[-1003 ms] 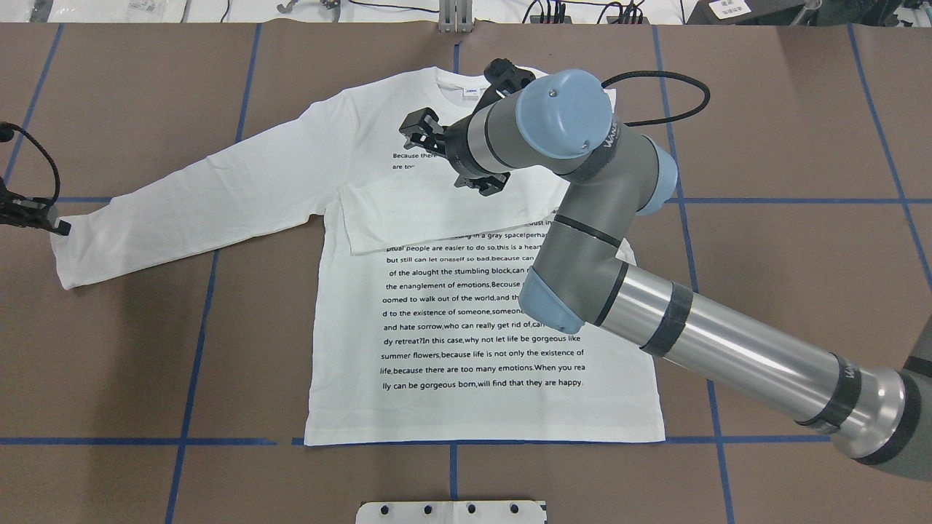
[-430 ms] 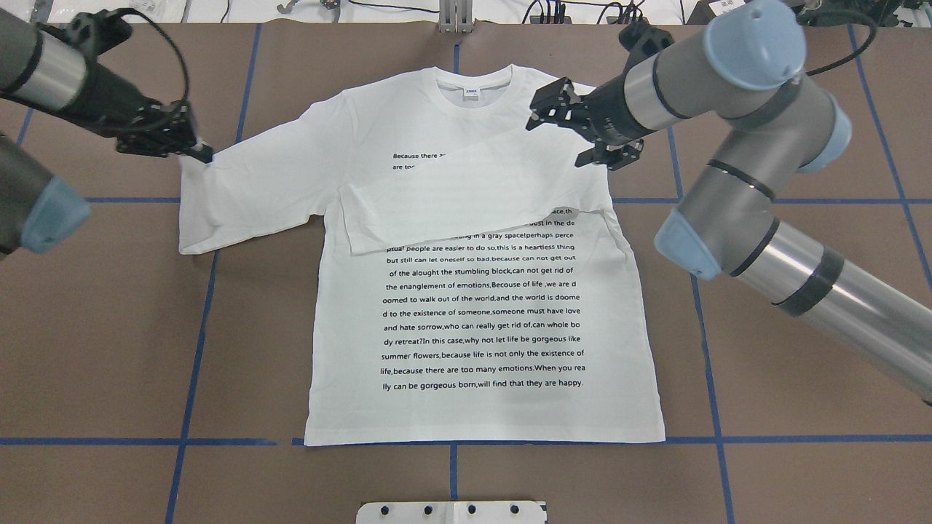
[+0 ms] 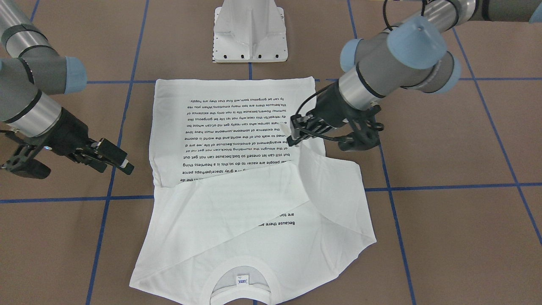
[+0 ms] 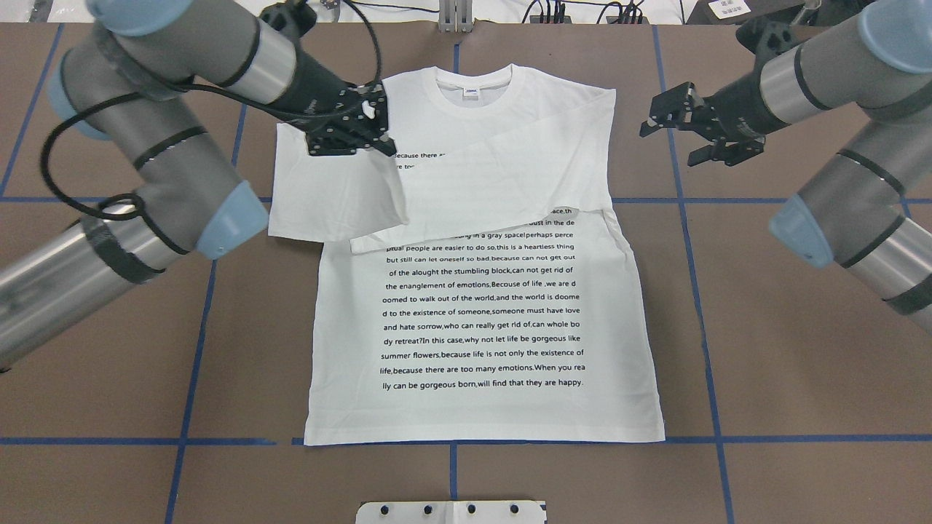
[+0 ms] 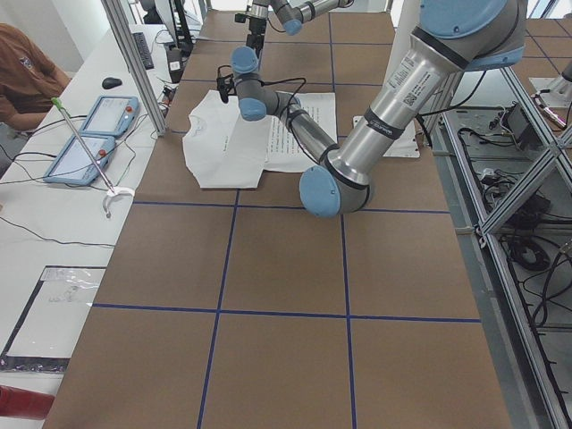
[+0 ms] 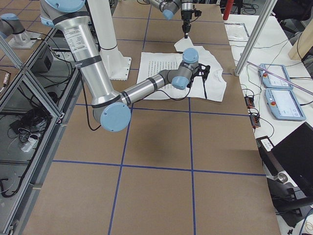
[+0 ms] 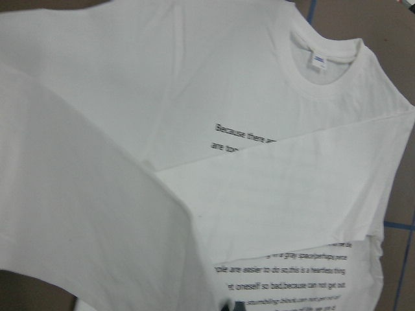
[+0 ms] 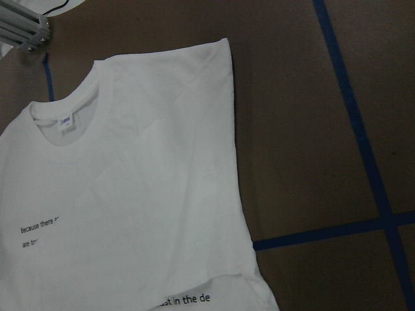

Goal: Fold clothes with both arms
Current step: 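Fold the other sleeve across the chest with the left gripper while the right gripper withdraws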

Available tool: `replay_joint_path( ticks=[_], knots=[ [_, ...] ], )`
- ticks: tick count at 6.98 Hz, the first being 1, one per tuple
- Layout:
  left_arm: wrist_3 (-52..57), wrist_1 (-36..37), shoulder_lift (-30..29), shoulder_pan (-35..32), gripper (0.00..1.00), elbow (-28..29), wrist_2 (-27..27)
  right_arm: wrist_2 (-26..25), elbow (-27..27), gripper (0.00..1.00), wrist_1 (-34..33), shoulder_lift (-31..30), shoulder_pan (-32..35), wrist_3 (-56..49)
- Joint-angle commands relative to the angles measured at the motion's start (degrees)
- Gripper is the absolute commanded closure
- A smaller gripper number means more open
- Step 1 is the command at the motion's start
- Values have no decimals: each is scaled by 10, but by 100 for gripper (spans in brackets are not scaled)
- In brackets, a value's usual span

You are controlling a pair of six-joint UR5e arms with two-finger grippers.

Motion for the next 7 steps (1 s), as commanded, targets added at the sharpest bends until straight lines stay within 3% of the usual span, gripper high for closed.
replay_joint_path(
  ticks=[1, 3, 7],
  knots=[
    [-82, -8, -171, 67, 100, 149, 116, 27, 13, 1, -1, -55, 36, -68],
    [-104, -77, -201, 124, 100, 221, 215, 30, 15, 1, 0, -62, 43, -69],
    [-107, -125, -218, 181, 100, 287, 293, 32, 18, 1, 0, -67, 46, -69]
  ],
)
